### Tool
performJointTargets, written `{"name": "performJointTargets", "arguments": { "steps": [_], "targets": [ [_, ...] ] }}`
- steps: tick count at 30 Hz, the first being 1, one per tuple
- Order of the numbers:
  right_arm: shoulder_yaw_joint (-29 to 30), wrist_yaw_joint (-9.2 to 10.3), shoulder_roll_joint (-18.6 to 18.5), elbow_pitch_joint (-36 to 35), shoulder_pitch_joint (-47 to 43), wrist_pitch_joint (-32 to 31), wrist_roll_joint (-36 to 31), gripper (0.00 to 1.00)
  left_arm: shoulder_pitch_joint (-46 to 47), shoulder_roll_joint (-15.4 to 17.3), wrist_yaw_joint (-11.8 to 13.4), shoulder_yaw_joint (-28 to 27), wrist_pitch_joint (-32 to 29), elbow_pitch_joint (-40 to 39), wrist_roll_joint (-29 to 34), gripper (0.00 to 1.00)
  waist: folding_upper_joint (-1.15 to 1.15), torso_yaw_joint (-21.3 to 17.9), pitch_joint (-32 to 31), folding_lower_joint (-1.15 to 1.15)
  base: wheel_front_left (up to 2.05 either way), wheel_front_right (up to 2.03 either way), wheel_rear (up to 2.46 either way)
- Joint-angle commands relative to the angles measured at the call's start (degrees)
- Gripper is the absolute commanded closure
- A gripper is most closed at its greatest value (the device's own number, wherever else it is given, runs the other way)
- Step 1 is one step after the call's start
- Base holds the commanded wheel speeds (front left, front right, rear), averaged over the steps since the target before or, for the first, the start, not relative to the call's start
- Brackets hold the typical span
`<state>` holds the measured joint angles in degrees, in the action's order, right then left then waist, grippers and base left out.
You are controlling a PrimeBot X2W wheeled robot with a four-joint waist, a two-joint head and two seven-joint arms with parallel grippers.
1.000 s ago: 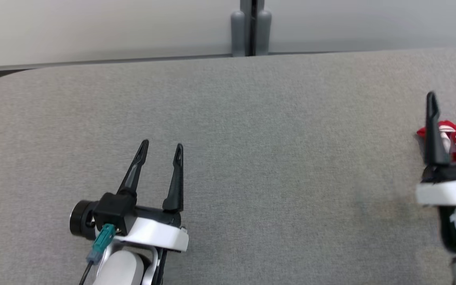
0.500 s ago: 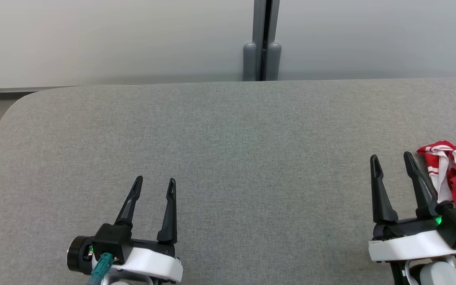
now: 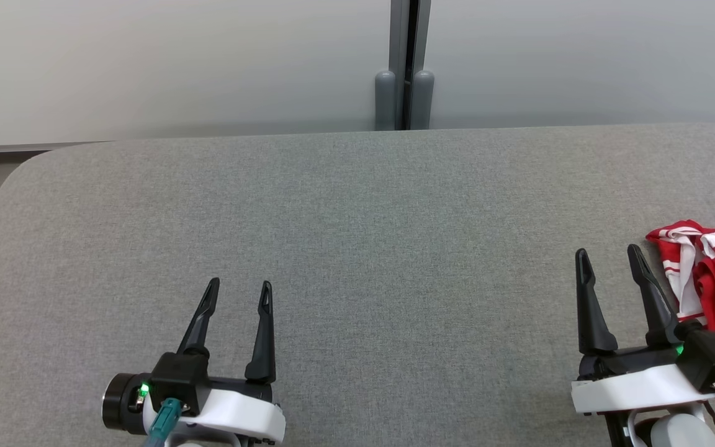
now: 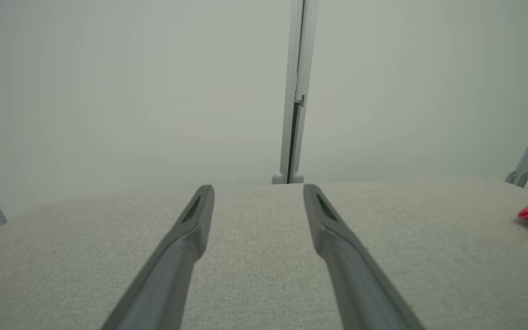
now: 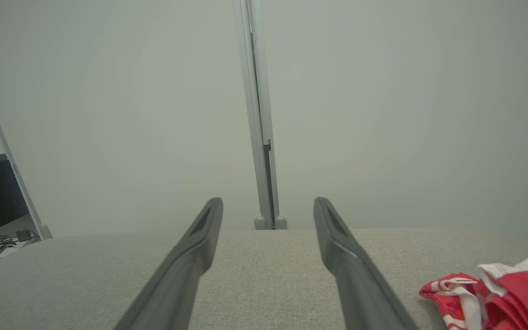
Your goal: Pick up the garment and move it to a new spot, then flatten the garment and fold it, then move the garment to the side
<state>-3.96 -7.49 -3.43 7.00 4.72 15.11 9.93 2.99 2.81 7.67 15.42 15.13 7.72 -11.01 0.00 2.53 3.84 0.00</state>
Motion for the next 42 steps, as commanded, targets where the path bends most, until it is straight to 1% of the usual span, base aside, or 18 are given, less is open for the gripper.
{"name": "performJointTargets", "arguments": {
  "steps": [1,2,7,16,20,30,31,35,38,39,40,42],
  "targets": [
    [0.1,0.01,-0.1,0.2,-0.2,0.0,-0.5,0.00,0.2,0.2,0.4,-0.2,0.0,0.1,0.2,0.00,0.00,0.0,0.0,0.00,0.00,0.00,0.00],
    [0.0,0.01,-0.1,0.2,-0.2,0.0,-0.6,0.00,0.3,0.2,0.5,-0.1,0.0,0.3,0.2,0.00,0.00,0.0,0.0,0.00,0.00,0.00,0.00],
    [-0.2,0.01,0.0,0.2,-0.1,0.0,-0.6,0.00,0.3,0.2,-1.1,-0.7,0.0,0.9,-2.9,0.00,0.00,0.2,0.0,0.00,0.00,0.00,0.00],
    [-0.3,0.01,0.1,0.3,0.2,0.0,-0.8,0.00,0.9,0.2,-2.6,-1.2,0.0,2.8,-3.2,0.00,0.00,0.6,0.4,0.00,0.00,0.00,0.00],
    [-0.5,0.01,0.1,0.4,0.4,0.0,-0.6,0.00,1.0,0.2,-2.9,-1.6,0.0,2.6,-3.7,0.00,0.00,0.7,0.6,0.00,0.00,0.00,0.00],
    [-0.7,0.01,0.0,0.5,1.1,0.0,-0.2,0.00,1.0,0.2,-2.5,-2.3,0.0,0.6,-4.3,0.00,0.00,0.5,1.2,0.00,0.00,0.00,0.00],
    [-0.6,0.00,0.2,0.4,0.5,0.0,-0.4,1.00,0.4,0.0,-2.5,-2.0,0.0,0.4,-4.0,1.00,0.00,0.5,1.2,0.00,0.00,0.00,0.00],
    [-0.7,0.00,0.5,2.2,-0.8,0.0,-0.3,1.00,-0.9,-0.1,-2.6,-1.8,-0.1,2.2,-4.2,1.00,0.00,0.5,1.3,0.00,0.00,0.00,0.00],
    [-0.5,0.00,0.4,2.2,-1.1,-0.6,2.9,1.00,-1.2,0.1,-2.9,-2.2,-0.6,2.0,-7.3,1.00,0.00,0.5,1.2,0.00,0.00,0.00,0.00],
    [-0.5,0.00,0.4,2.2,-1.1,-0.6,2.9,1.00,-1.2,0.1,-2.9,-2.2,-0.6,2.0,-7.3,1.00,0.00,0.5,1.2,0.00,0.00,0.00,0.00],
    [-0.3,0.00,0.3,2.3,-1.0,-1.1,5.4,1.00,-1.1,0.3,-3.2,-2.6,-1.0,2.0,-9.6,1.00,0.00,0.4,1.1,0.00,0.00,0.00,0.00],
    [-0.2,0.00,0.2,2.5,-0.9,-1.5,7.8,1.00,-1.0,0.4,-3.5,-2.9,-1.5,2.2,-11.9,1.00,0.00,0.4,1.0,0.00,0.00,0.00,0.00]
  ]
}}
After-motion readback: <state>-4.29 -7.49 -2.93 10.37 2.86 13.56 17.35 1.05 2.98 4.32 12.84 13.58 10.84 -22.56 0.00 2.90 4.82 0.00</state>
